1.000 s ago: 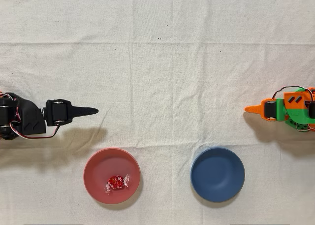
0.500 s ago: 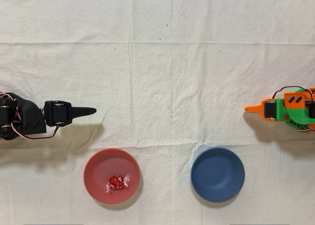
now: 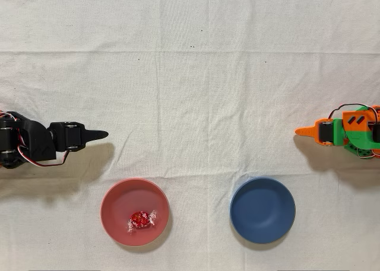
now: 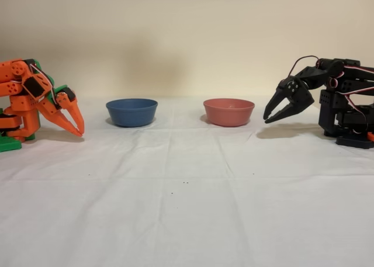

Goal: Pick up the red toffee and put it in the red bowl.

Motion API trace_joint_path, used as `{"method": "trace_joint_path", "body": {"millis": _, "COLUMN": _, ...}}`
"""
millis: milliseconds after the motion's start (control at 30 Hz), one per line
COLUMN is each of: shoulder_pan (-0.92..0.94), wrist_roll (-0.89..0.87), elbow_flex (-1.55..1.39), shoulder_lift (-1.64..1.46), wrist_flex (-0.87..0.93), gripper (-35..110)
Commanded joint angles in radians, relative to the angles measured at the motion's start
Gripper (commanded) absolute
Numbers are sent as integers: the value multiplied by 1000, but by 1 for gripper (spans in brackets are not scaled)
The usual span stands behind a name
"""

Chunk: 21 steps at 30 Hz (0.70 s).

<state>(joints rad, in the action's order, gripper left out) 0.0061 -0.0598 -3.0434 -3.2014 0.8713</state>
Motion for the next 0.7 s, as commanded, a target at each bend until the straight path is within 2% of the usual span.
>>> {"method": "trace_joint_path", "body": {"millis": 0, "shoulder_pan": 9, "wrist_roll": 3, "elbow_flex": -20, "shoulder_lift": -15, "wrist_flex": 11, "gripper": 1}}
{"method": "trace_joint_path", "body": {"millis": 667, "shoulder_pan": 8, "wrist_roll": 14, "elbow_flex": -20, "shoulder_lift": -15, "wrist_flex": 11, "gripper": 1}}
